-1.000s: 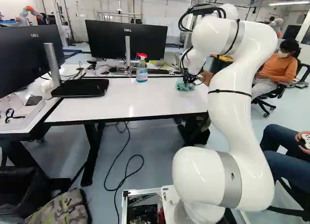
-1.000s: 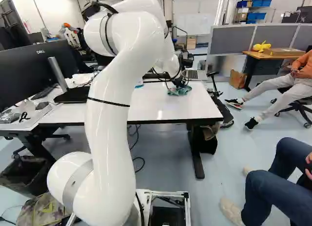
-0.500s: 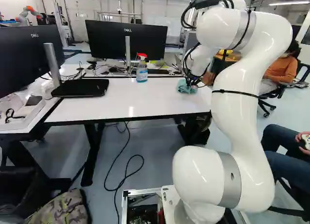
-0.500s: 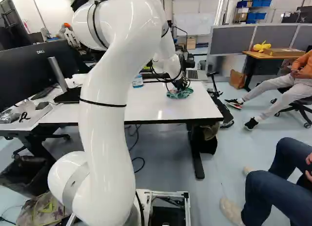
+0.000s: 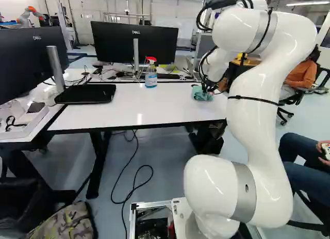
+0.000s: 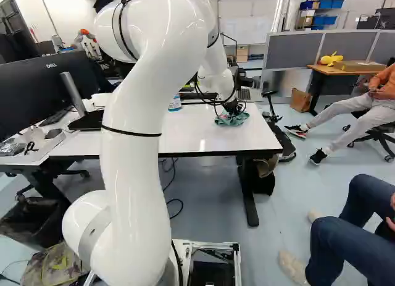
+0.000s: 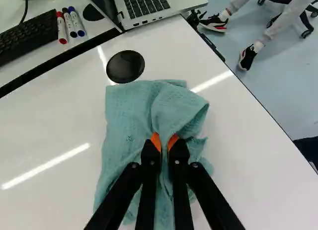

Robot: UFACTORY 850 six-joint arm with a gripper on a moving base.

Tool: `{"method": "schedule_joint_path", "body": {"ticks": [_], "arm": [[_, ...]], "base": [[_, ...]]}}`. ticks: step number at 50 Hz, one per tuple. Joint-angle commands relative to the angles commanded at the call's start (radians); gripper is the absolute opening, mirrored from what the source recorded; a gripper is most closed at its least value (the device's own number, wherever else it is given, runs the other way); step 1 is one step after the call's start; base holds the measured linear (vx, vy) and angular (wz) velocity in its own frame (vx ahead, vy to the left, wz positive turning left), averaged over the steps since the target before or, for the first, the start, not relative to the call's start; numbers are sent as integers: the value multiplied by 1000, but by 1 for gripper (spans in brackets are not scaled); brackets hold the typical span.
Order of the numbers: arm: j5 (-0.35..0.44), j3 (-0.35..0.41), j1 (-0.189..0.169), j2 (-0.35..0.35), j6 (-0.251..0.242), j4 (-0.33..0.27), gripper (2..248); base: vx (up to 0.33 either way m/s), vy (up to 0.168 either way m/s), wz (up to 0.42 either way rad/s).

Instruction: Clean the table with the green towel

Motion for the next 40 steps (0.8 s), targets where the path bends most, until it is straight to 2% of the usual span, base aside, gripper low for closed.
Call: {"method": "schedule_joint_path", "body": {"ticks": [20,40], "arm": [[-8,12,3,43,0,0,34],[-88,29,9,96,0,0,34]], "base": [[0,0,0],[0,0,0]]}}
